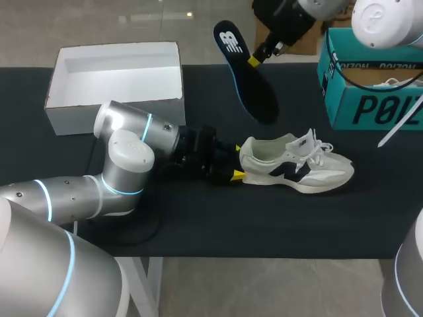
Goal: Take the shoe out of the shoebox, open the shoe tongue, remove and reinsert the insole, then place the shoe into the shoebox
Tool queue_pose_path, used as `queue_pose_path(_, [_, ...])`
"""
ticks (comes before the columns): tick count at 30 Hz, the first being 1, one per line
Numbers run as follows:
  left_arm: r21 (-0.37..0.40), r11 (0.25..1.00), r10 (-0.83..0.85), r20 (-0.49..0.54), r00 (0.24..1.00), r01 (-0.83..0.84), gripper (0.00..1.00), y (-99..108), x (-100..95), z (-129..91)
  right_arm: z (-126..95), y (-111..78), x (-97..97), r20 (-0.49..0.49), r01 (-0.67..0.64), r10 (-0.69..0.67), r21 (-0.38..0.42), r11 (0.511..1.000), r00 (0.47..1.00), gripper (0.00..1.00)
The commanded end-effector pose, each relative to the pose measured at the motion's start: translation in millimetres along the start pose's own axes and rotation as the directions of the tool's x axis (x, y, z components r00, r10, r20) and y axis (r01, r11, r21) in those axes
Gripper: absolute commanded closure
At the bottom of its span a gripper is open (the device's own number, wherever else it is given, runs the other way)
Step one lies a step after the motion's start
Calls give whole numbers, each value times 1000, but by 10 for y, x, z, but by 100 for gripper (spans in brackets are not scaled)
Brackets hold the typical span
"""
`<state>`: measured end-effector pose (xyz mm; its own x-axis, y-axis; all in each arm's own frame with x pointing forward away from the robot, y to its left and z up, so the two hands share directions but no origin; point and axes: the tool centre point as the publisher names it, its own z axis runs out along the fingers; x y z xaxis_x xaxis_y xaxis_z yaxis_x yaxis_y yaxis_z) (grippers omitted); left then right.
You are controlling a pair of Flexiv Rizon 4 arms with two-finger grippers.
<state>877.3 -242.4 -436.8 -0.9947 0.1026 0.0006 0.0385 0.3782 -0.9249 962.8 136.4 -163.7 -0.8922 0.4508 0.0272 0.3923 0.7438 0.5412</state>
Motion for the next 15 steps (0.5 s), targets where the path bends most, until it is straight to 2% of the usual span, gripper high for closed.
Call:
queue_pose_path(1, [-5, 1000, 0, -1, 1000, 0, 100, 36, -2, 14, 1, 2, 5, 3, -1, 1, 3, 1000, 1000, 100])
queue_pose_path(8, [-5, 1000, 0, -1, 1000, 0, 100, 36, -2, 14, -281, -106, 299, -12, -107, 106, -86, 991, 994, 100])
queue_pose_path(15, [-5, 1000, 0, -1, 1000, 0, 100, 36, -2, 14, -591, -161, 490, 2, -219, 221, -124, 968, 975, 100])
